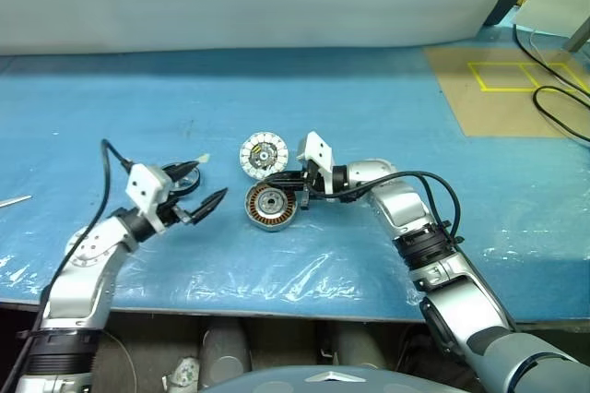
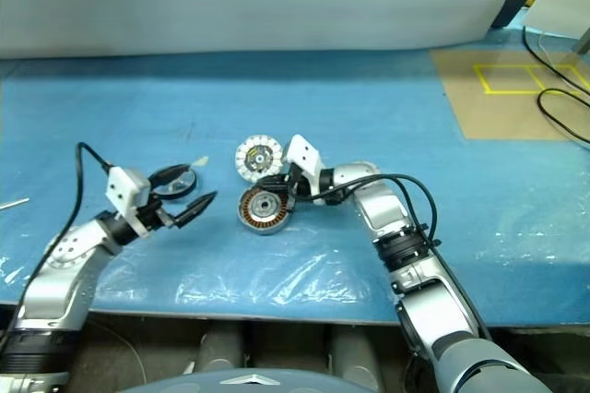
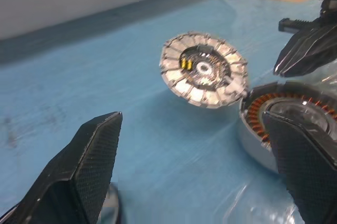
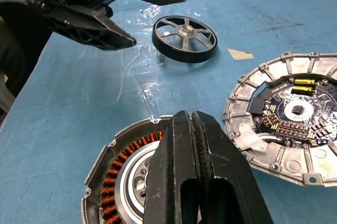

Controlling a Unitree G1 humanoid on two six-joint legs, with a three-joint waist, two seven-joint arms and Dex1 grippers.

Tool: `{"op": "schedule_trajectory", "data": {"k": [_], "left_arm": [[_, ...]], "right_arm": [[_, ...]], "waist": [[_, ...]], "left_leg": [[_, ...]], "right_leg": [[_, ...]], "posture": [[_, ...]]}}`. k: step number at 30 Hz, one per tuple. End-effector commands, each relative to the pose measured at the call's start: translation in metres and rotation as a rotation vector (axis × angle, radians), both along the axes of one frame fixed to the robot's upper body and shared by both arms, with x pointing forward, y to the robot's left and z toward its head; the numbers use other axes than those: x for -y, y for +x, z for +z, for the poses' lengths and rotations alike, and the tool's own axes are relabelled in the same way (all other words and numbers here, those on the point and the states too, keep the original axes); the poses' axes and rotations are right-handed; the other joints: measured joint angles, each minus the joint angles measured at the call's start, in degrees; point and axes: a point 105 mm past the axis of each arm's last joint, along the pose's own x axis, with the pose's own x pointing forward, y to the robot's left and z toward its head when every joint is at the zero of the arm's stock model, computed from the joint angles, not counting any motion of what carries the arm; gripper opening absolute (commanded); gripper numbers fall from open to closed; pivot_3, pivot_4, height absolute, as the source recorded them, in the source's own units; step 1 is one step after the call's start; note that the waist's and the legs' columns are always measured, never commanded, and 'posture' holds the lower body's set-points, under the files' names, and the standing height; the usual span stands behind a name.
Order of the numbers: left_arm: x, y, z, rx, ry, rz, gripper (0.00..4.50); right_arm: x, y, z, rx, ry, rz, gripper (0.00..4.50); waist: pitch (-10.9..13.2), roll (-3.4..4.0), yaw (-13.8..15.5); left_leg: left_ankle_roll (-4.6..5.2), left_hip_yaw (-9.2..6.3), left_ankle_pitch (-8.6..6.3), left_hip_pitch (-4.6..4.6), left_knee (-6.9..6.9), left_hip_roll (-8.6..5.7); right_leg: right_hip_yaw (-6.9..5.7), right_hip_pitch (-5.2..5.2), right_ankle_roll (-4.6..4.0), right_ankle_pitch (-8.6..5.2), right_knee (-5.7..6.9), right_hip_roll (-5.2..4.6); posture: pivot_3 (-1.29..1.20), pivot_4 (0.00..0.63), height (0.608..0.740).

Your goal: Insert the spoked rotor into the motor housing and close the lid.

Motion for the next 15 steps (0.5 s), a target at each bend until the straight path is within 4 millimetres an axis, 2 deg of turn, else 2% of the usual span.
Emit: {"op": "schedule_trajectory", "data": {"k": [1, 6, 11, 15], "left_arm": [[-0.03, 0.001, 0.012, 0.038, 0.044, 0.06, 4.5], [-0.06, 0.014, 0.037, 0.06, 0.079, 0.104, 4.5], [-0.09, 0.032, 0.037, -0.073, 0.233, 0.1, 4.5], [-0.086, 0.052, 0.057, -0.087, 0.26, 0.025, 4.5]], "right_arm": [[-0.001, 0.001, 0.009, 0.039, 0.028, 0.0, 0.03], [-0.001, -0.001, 0.005, 0.034, 0.02, 0.0, 0.03], [-0.002, -0.003, 0.001, 0.036, 0.004, 0.005, 0.03], [-0.003, -0.004, -0.001, 0.036, 0.002, 0.005, 0.03]], "waist": [[0.0, 0.0, 0.1], [0.04, -0.07, 0.42], [0.03, -0.07, 0.36], [0.03, -0.08, 0.45]], "left_leg": [[0.0, 0.0, 0.0, -0.01, 0.0, 0.01], [0.0, -0.01, 0.0, -0.03, 0.01, 0.02], [-0.01, -0.01, 0.01, -0.01, 0.01, 0.01], [-0.02, -0.01, 0.02, -0.1, 0.01, -0.02]], "right_leg": [[-0.01, -0.01, 0.0, 0.0, -0.01, 0.0], [-0.07, -0.01, 0.0, 0.0, 0.04, -0.01], [-0.04, -0.02, 0.0, 0.0, 0.05, 0.0], [-0.05, -0.06, 0.0, 0.0, 0.02, -0.02]], "posture": [[0.0, 0.15, 0.74], [0.0, 0.15, 0.74], [0.0, 0.15, 0.74], [0.0, 0.15, 0.74]]}}
